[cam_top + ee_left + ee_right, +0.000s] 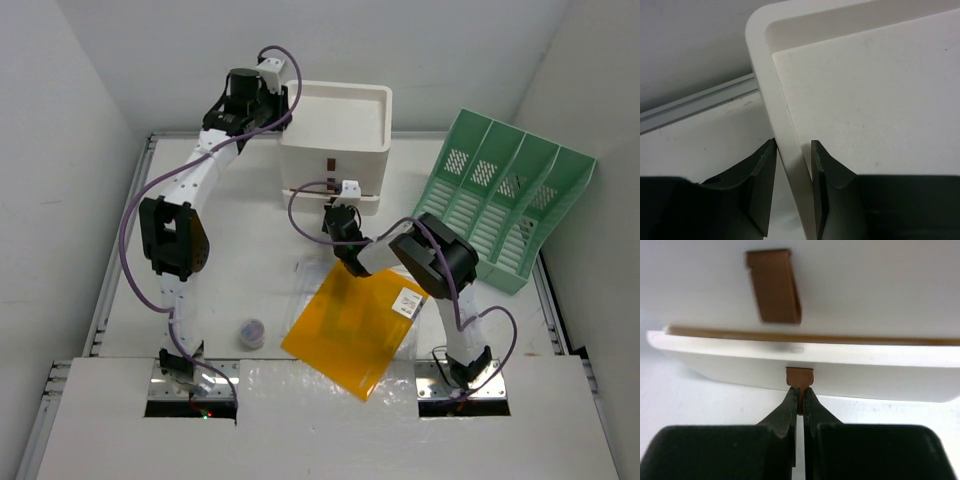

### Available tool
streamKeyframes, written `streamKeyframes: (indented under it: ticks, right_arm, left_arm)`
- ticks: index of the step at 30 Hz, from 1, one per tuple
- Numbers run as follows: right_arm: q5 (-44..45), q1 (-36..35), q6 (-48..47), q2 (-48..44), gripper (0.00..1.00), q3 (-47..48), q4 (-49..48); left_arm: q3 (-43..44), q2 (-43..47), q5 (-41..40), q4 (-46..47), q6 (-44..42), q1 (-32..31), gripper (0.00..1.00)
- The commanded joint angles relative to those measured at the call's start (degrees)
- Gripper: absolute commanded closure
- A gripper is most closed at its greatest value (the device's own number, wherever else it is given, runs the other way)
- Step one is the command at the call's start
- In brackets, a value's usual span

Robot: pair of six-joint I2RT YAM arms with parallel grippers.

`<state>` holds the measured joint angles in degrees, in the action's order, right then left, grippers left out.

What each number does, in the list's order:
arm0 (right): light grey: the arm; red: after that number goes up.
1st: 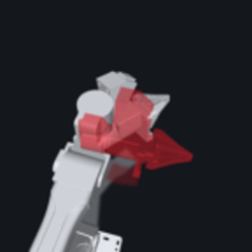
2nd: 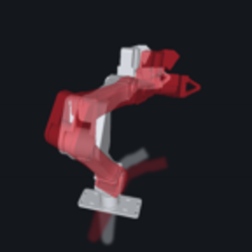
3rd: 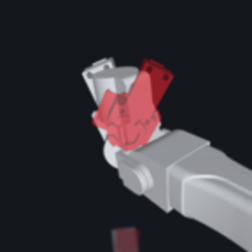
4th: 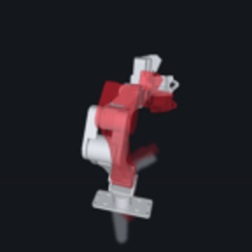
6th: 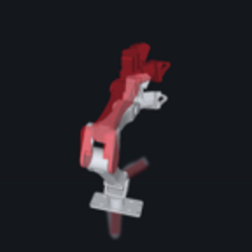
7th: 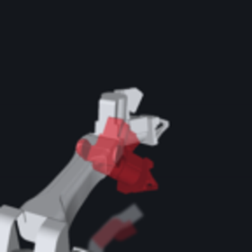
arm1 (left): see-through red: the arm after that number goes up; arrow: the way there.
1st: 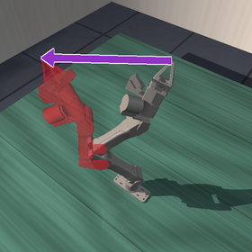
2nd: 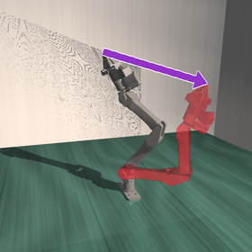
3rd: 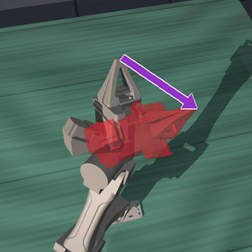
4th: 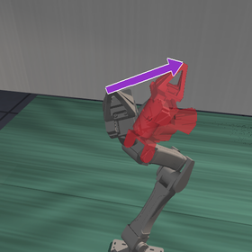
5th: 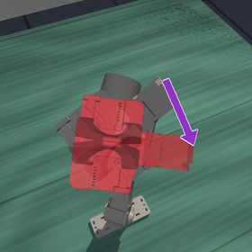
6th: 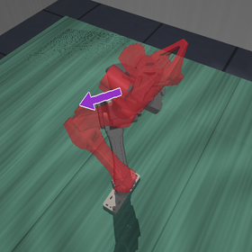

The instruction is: Organize the desk

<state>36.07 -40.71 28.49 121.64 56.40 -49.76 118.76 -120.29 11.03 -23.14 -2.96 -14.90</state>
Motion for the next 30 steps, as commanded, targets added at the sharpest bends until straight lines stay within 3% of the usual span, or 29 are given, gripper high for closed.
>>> streamKeyframes:
  ticks: [1, 10, 18, 21, 22, 23, 28, 29, 30]
  right_arm:
    - [-0.9, -2.0, 0.5, -6.2, 1.00, -4.8, -7.6]
    - [-1.5, -8.2, 2.6, -13.4, 1.00, -17.2, -12.6]
    - [-3.3, -9.9, 0.2, -17.1, 1.00, -19.8, -11.8]
    - [-7.1, -9.9, -4.7, -19.2, 0.64, -19.3, -8.3]
    - [-9.4, -9.9, -6.8, -21.5, 0.49, -19.3, -7.2]
    - [-10.3, -9.8, -7.6, -22.8, 0.44, -19.3, -3.6]
    - [-19.4, -10.1, -12.1, -30.1, 0.30, -16.9, 11.1]
    - [-25.6, -10.1, -14.1, -31.6, 0.18, -16.6, 14.3]
    - [-29.8, -10.2, -15.4, -32.3, 0.14, -16.2, 15.6]
  left_arm:
    - [-2.1, 0.8, 4.1, -5.6, 1.7, -0.2, 1.00]
    - [-2.9, 0.9, 3.8, -5.0, 1.9, -0.2, 1.00]
    - [-3.0, 0.6, 4.2, -4.9, 1.6, -0.2, 1.00]
    - [-2.6, 0.7, 4.4, -5.9, 0.7, -0.2, 0.99]
    - [-2.3, 0.8, 4.7, -6.6, -0.1, -0.2, 0.94]
    - [-2.3, 0.9, 4.8, -6.8, -0.5, -0.2, 0.80]
    - [-0.9, 2.0, 5.9, -9.1, -3.2, -0.2, 0.57]
    - [0.0, 2.2, 5.9, -9.8, -3.5, -0.2, 0.49]
    - [0.9, 2.3, 6.0, -10.7, -4.1, -0.2, 0.47]
